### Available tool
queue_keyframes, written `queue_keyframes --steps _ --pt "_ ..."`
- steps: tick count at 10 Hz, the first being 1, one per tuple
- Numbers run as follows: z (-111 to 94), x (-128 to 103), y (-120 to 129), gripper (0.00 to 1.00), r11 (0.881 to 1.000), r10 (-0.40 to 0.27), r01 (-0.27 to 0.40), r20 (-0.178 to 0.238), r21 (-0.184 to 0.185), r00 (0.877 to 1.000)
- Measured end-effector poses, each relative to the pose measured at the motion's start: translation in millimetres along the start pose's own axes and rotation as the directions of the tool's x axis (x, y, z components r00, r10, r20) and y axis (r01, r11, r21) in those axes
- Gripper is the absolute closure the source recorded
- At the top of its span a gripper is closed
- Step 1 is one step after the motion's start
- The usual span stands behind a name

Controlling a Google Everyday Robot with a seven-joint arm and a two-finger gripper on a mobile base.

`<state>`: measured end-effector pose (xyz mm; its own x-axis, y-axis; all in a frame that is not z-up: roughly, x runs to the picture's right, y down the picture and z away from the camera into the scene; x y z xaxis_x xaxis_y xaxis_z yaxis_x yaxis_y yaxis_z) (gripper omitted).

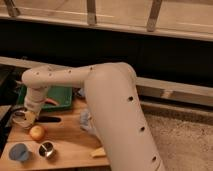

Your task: Place brush in paper cup

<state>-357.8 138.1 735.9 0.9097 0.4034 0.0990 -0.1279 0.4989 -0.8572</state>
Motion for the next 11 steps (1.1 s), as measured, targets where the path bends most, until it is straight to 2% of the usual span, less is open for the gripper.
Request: queue_keyframes --steps 6,7,11 --pt "8.9 -5.8 -13.8 0.25 0.999 -0.015 0.016 0.013 -0.038 1.000" --pt "11.1 -9.6 -14.3 0.21 0.999 -0.025 0.026 0.016 -0.044 1.000" --pt "14.4 -18.0 -18.8 0.20 0.997 -0.052 0.053 0.018 -0.052 0.998"
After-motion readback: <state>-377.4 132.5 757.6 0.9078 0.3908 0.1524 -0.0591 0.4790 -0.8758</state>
